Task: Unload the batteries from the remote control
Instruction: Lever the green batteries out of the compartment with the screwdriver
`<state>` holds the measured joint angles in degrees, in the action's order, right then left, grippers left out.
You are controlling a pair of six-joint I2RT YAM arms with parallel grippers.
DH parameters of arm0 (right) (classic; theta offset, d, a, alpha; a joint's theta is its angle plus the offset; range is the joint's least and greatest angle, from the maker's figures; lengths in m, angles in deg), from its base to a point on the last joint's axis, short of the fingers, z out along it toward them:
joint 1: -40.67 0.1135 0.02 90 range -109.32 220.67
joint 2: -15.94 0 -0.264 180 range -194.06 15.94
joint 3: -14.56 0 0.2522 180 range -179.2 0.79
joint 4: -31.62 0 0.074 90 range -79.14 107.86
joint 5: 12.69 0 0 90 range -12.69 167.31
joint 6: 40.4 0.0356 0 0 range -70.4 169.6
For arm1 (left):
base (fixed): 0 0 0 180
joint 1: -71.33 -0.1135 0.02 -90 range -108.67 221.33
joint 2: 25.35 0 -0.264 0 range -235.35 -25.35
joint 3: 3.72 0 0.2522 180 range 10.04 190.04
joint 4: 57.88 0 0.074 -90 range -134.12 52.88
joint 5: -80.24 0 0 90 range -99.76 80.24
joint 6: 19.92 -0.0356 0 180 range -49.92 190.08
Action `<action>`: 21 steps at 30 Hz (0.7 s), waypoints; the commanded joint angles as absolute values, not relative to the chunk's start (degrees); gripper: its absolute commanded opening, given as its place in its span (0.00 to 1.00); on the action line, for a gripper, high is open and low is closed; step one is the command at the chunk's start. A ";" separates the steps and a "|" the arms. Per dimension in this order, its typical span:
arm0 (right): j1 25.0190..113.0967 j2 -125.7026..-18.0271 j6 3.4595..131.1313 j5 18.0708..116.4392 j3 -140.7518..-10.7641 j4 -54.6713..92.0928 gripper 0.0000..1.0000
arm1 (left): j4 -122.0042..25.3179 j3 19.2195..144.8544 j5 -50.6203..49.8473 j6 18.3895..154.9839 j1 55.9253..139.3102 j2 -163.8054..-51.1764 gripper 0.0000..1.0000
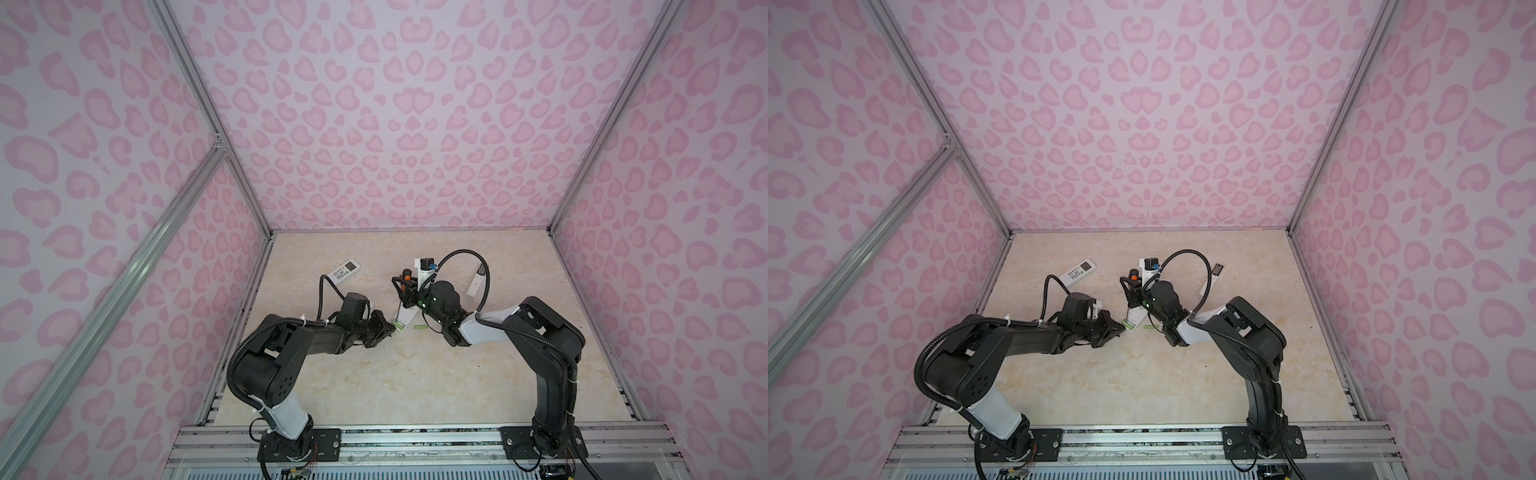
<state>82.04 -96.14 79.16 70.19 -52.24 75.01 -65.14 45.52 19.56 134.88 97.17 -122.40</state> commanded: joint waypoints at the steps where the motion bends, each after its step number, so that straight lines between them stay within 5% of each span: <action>1: 81.90 -96.08 79.83 69.57 -52.20 77.20 0.00 | -65.72 45.35 19.10 134.04 97.17 -122.73 0.05; 21: 81.55 -92.05 78.47 69.62 -48.91 75.12 0.00 | -66.53 45.50 18.82 133.87 97.17 -125.54 0.04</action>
<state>81.54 -92.55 79.07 69.80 -49.57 74.90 -66.34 45.32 19.93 134.46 97.17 -124.98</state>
